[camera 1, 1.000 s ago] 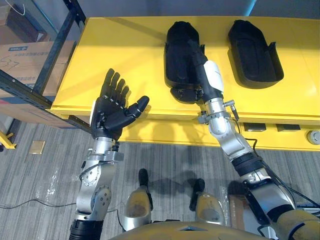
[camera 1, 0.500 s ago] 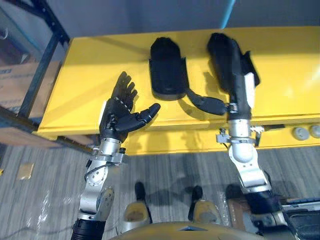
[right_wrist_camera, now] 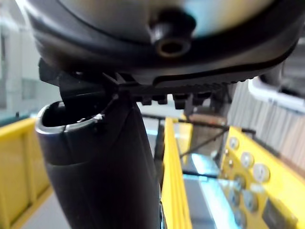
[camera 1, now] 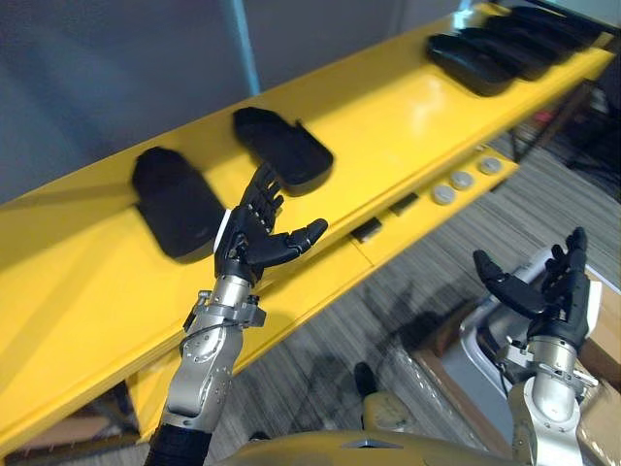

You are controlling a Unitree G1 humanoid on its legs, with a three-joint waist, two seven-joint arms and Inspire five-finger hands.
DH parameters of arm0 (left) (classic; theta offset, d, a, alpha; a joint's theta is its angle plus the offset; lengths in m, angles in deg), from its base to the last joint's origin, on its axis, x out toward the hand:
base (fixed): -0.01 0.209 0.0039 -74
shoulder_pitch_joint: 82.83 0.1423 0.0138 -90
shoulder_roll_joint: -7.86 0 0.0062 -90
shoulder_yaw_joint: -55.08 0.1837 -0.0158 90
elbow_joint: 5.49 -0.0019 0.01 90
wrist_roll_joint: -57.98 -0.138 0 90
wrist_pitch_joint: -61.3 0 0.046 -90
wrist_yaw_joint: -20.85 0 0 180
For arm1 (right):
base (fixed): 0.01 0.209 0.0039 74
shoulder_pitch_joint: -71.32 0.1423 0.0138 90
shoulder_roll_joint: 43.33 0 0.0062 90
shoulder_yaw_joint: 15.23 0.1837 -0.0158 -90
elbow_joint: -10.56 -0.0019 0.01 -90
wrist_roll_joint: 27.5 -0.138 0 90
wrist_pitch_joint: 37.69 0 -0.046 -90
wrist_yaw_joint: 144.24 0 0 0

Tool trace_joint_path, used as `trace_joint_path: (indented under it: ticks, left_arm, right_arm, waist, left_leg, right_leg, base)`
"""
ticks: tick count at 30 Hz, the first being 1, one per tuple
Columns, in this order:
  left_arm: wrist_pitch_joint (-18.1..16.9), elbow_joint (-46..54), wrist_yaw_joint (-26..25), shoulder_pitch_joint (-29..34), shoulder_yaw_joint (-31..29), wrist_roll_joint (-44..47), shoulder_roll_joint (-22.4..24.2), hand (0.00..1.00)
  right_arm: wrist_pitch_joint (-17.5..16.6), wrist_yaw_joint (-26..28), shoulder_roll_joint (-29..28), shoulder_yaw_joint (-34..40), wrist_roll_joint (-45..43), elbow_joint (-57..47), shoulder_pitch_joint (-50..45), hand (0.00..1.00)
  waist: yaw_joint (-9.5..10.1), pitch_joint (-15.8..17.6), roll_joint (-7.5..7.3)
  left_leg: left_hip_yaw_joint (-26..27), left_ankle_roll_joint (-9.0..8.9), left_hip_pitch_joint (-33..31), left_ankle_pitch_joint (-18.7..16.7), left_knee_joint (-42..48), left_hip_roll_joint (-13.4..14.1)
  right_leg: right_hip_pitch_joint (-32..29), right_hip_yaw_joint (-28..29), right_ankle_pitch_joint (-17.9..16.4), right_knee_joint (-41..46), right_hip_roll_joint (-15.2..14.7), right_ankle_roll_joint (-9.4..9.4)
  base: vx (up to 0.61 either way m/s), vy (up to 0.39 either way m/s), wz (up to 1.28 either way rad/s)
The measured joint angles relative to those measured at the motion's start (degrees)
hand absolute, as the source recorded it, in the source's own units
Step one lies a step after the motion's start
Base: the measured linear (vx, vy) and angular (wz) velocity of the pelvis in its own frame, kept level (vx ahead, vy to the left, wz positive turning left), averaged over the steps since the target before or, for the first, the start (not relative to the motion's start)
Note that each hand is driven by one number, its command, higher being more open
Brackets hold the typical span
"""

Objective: Walk over and take three plastic housings, then place them on the shelf

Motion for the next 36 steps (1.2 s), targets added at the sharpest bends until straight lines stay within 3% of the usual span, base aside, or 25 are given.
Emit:
trace_joint_path:
  ticks: [2, 6, 7, 8, 10, 12, 15, 16, 17, 18, 20, 22, 23, 25, 26, 27, 28, 29, 30, 31, 32, 33, 34, 35, 36]
  left_arm:
    - [0.0, -0.3, -2.7, -0.1, -0.1, 0.1, 0.1, 1.00]
    - [-0.4, -0.2, -8.2, 2.2, -0.8, 0.3, 0.7, 1.00]
    - [-0.6, 0.6, -9.3, 4.0, -0.8, 0.4, 1.0, 1.00]
    - [-0.9, 1.2, -9.6, 5.2, -0.8, 0.4, 1.5, 1.00]
    - [-1.1, 1.8, -8.1, 5.7, -0.9, 0.6, 3.0, 1.00]
    - [-1.1, 2.0, -5.8, 5.9, -0.8, 0.6, 3.0, 1.00]
    - [-1.1, 2.4, -4.2, 6.1, -0.9, 0.5, 2.6, 1.00]
    - [-1.3, 3.5, -3.4, 6.2, -1.2, 0.5, 2.1, 1.00]
    - [-1.4, 3.9, -2.5, 6.4, -1.6, 0.6, 2.0, 1.00]
    - [-1.4, 3.8, -1.2, 6.7, -2.1, 1.0, 2.4, 1.00]
    - [-1.4, 3.7, 0.9, 8.0, -2.9, 1.3, 2.5, 1.00]
    - [-1.4, 3.0, 2.7, 8.3, -2.9, 3.3, 2.4, 1.00]
    - [-1.4, 2.4, 3.6, 8.3, -3.1, 5.5, 2.4, 1.00]
    - [-1.9, 0.0, 4.3, 8.2, -3.1, 8.8, 1.7, 1.00]
    - [-1.9, -0.6, 4.3, 8.2, -3.1, 10.0, 1.4, 1.00]
    - [-1.9, -2.1, 4.4, 8.2, -3.0, 13.6, 0.9, 1.00]
    - [-1.9, -2.5, 4.3, 8.2, -3.0, 14.8, 0.6, 1.00]
    - [-2.0, -3.2, 4.3, 8.2, -3.0, 16.5, 0.3, 1.00]
    - [-2.0, -3.8, 3.9, 8.2, -3.0, 17.0, 0.5, 1.00]
    - [-2.0, -4.9, 3.0, 8.1, -3.0, 18.0, 1.9, 1.00]
    - [-1.6, -6.1, 2.3, 8.0, -2.6, 18.5, 4.1, 1.00]
    - [-1.2, -6.5, 1.6, 8.2, -2.2, 18.5, 5.3, 1.00]
    - [-1.0, -6.7, 0.8, 8.7, -1.4, 18.9, 7.5, 1.00]
    - [-1.1, -6.7, 0.7, 8.7, -1.0, 19.2, 7.7, 1.00]
    - [-1.1, -6.4, 1.0, 8.7, -0.4, 19.4, 7.7, 1.00]
  right_arm:
    - [-0.1, 1.2, 0.1, 0.3, 0.0, 0.0, 0.1, 1.00]
    - [-0.2, 6.0, 0.5, -3.1, -2.2, 0.1, 1.9, 1.00]
    - [-0.2, 7.6, 1.7, -5.7, -2.2, 0.7, 2.7, 1.00]
    - [-0.3, 8.3, 2.4, -7.3, -2.2, 0.7, 2.8, 1.00]
    - [-0.4, 8.1, 2.6, -10.5, -2.2, 0.6, 2.6, 1.00]
    - [-0.4, 7.7, 1.0, -13.2, -2.3, 0.4, 0.7, 1.00]
    - [-0.8, 8.5, -2.1, -14.8, -2.8, 0.2, -2.0, 1.00]
    - [-1.1, 9.4, -2.8, -14.7, -2.9, 0.2, -2.9, 1.00]
    - [-1.2, 10.2, -2.8, -14.7, -3.2, 0.3, -3.0, 1.00]
    - [-1.7, 10.7, -2.6, -14.7, -4.7, 0.3, -2.4, 1.00]
    - [-2.6, 10.6, -2.4, -14.7, -5.2, 0.6, -0.4, 1.00]
    - [-3.9, 9.5, -2.3, -14.9, -5.1, 2.0, 1.7, 1.00]
    - [-4.7, 7.9, -2.3, -15.3, -3.6, 4.4, 3.7, 1.00]
    - [-5.1, 6.0, -2.6, -16.6, -1.6, 10.0, 7.3, 1.00]
    - [-5.1, 5.6, -2.7, -17.0, -1.6, 11.4, 8.1, 1.00]
    - [-5.0, 5.1, -3.3, -17.0, -1.4, 14.2, 8.8, 1.00]
    - [-4.9, 4.7, -3.5, -17.0, -0.8, 15.0, 8.6, 1.00]
    - [-4.4, 4.3, -3.4, -16.9, 0.6, 16.3, 8.5, 1.00]
    - [-3.4, 4.4, -2.6, -16.8, 0.7, 17.0, 8.7, 1.00]
    - [-2.1, 4.4, 0.3, -16.5, 0.6, 17.0, 9.9, 1.00]
    - [-1.2, 4.4, 2.8, -15.9, 0.6, 17.1, 10.8, 1.00]
    - [-0.3, 4.4, 4.0, -15.5, 0.4, 17.2, 10.9, 1.00]
    - [1.4, 4.1, 5.0, -14.4, 0.3, 17.3, 10.6, 1.00]
    - [1.5, 3.9, 4.9, -13.8, 0.3, 17.2, 10.4, 1.00]
    - [1.6, 3.1, 4.7, -12.5, 0.4, 16.9, 10.2, 1.00]
  waist:
    - [0.13, 0.0, 0.05]
    - [2.66, -0.7, 1.99]
    - [4.27, -1.2, 3.10]
    - [4.65, -1.6, 3.65]
    - [5.11, -1.5, 3.22]
    - [7.17, -1.2, 2.62]
    - [7.93, -1.1, 1.87]
    - [8.58, -0.7, 0.89]
    - [8.62, -0.5, 0.64]
    - [9.06, -0.6, 1.33]
    - [9.95, -0.5, 1.89]
    - [10.90, -0.6, 1.86]
    - [11.85, -1.0, 1.09]
    - [12.41, -1.6, 0.16]
    - [12.41, -1.7, 0.01]
    - [12.41, -1.9, -0.37]
    - [12.37, -2.2, -0.80]
    - [12.36, -2.8, -1.80]
    - [12.57, -3.7, -2.57]
    - [12.43, -3.9, -0.63]
    - [11.75, -3.7, 2.07]
    - [11.19, -3.8, 2.76]
    - [10.33, -3.4, 2.35]
    - [10.11, -3.3, 2.15]
    - [10.10, -3.4, 2.37]
  left_leg:
    - [-0.8, 0.57, -0.5, -3.0, 3.8, 0.8]
    - [-24.2, 8.71, -4.5, -16.6, 16.8, 0.7]
    - [-32.0, 8.61, -4.9, -19.6, 19.8, -0.5]
    - [-34.4, 8.06, -5.2, -20.1, 20.4, -1.0]
    - [-34.5, 7.13, -6.1, -20.7, 20.9, -2.7]
    - [-33.1, 6.06, -6.3, -21.6, 22.7, -3.5]
    - [-31.7, 6.80, -6.2, -23.1, 26.1, -3.9]
    - [-30.1, 7.34, -6.4, -23.6, 27.9, -4.3]
    - [-29.2, 7.56, -6.8, -23.5, 28.6, -4.2]
    - [-27.4, 8.33, -7.3, -22.8, 28.4, -2.7]
    - [-25.5, 7.77, -7.2, -21.9, 28.1, -0.1]
    - [-24.7, 6.69, -6.8, -21.2, 28.1, 2.3]
    - [-24.2, 5.94, -6.6, -20.8, 28.1, 4.0]
    - [-24.0, 3.26, -6.4, -19.5, 26.8, 7.3]
    - [-24.0, 2.16, -6.4, -18.9, 26.3, 8.3]
    - [-23.9, -0.60, -6.6, -17.4, 24.9, 10.4]
    - [-23.9, -1.77, -6.7, -16.7, 24.3, 10.8]
    - [-23.9, -3.29, -6.7, -15.8, 23.3, 11.2]
    - [-23.9, -4.16, -6.6, -14.7, 22.3, 11.9]
    - [-24.5, -3.69, -7.4, -12.8, 21.2, 13.7]
    - [-25.5, -2.00, -8.4, -11.1, 21.2, 15.4]
    - [-25.7, -0.87, -8.7, -9.1, 21.2, 15.6]
    - [-25.8, 2.92, -8.6, -3.7, 22.5, 15.6]
    - [-25.8, 4.16, -8.7, -2.9, 23.7, 15.8]
    - [-26.0, 4.25, -9.6, -4.5, 26.6, 15.2]
  right_leg:
    - [-1.1, 3.6, 0.6, -0.1, 1.2, -0.27]
    - [-2.5, 12.9, 0.6, 1.1, 6.1, -2.03]
    - [-3.2, 16.2, 0.6, 2.2, 7.6, -2.07]
    - [-3.9, 17.2, 0.7, 3.1, 8.3, -1.89]
    - [-6.2, 16.4, 0.6, 5.9, 7.6, -1.58]
    - [-7.6, 13.4, 0.9, 8.7, 6.9, -1.24]
    - [-7.5, 10.6, 1.0, 10.8, 5.7, -1.04]
    - [-6.9, 9.3, 1.0, 9.5, 4.5, -0.86]
    - [-6.8, 6.6, -0.4, 8.4, 3.3, -2.15]
    - [-8.9, 0.3, -3.1, 11.0, 2.0, -5.58]
    - [-10.8, -5.5, -3.7, 20.1, 0.5, -6.46]
    - [-10.3, -9.3, -4.9, 27.8, -3.5, -8.21]
    - [-9.1, -10.3, -5.3, 31.0, -6.4, -8.87]
    - [-7.2, -10.9, -5.2, 33.0, -10.0, -8.87]
    - [-6.8, -10.8, -5.2, 32.9, -10.4, -8.90]
    - [-5.7, -11.0, -4.5, 32.1, -11.0, -7.36]
    - [-4.6, -11.5, -4.0, 30.6, -11.0, -5.07]
    - [-2.7, -13.4, -4.5, 27.0, -11.0, -1.25]
    - [-0.6, -16.4, -9.4, 23.8, -10.7, 3.51]
    - [-0.2, -18.9, -13.9, 20.5, -8.6, 4.84]
    - [-0.5, -18.9, -13.8, 20.0, -6.4, 4.19]
    - [-0.4, -18.9, -14.0, 19.8, -5.9, 3.71]
    - [1.3, -18.9, -14.7, 19.3, -5.6, 2.20]
    - [2.5, -19.0, -14.8, 18.5, -5.5, 1.62]
    - [4.0, -19.0, -14.5, 17.0, -5.5, 0.76]
  base:
    - [-0.04, -0.057, -1.05]
    - [-0.06, 0.028, -1.36]
    - [-0.10, 0.203, -1.54]
    - [-0.10, 0.226, -1.16]
    - [-0.10, 0.164, -0.35]
    - [-0.11, 0.113, -0.23]
    - [-0.14, 0.075, -0.18]
    - [-0.20, 0.087, -0.38]
    - [-0.27, 0.080, -0.56]
    - [-0.23, 0.051, -0.47]
    - [-0.15, -0.007, -0.61]
    - [-0.06, -0.082, -0.49]
    - [-0.01, -0.177, -0.40]
    - [0.00, -0.285, -0.40]
    - [0.02, -0.367, -0.33]
    - [0.04, -0.437, -0.19]
    - [0.05, -0.460, -0.17]
    - [0.09, -0.520, -0.16]
    - [0.12, -0.550, -0.40]
    - [0.13, -0.636, -0.43]
    - [0.10, -0.479, -0.30]
    - [0.10, -0.396, -0.07]
    - [0.09, -0.284, -0.01]
    - [0.10, -0.323, -0.13]
    - [0.08, -0.230, -0.16]
